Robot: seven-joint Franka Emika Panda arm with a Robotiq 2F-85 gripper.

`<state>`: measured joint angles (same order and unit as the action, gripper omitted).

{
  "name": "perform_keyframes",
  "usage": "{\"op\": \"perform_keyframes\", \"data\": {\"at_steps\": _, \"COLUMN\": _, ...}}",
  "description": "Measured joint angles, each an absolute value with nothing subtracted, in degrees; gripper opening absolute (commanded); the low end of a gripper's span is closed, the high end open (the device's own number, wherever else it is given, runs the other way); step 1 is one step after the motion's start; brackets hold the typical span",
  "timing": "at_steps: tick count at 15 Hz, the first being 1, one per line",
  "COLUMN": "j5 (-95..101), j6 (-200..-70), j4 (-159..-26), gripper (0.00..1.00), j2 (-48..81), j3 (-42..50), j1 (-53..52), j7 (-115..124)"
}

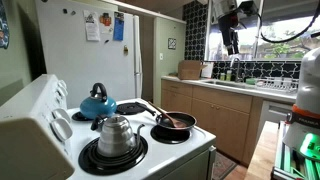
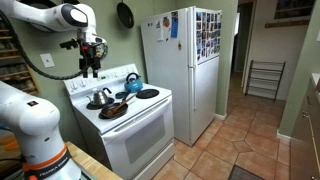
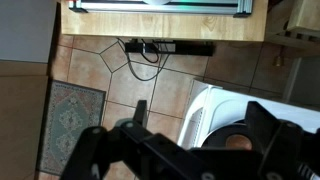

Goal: Use the wooden spoon to stir the contents of the pan

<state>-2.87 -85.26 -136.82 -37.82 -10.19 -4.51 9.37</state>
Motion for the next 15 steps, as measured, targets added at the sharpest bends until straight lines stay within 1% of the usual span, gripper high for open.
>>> {"op": "perform_keyframes", "data": {"at_steps": 15, "j5": -2.96, "j6": -86.31, "j4": -135.96, "gripper": 1.00, "j2": -36.74, "j3": -10.17, "j1": -4.51, "j7": 9.40}}
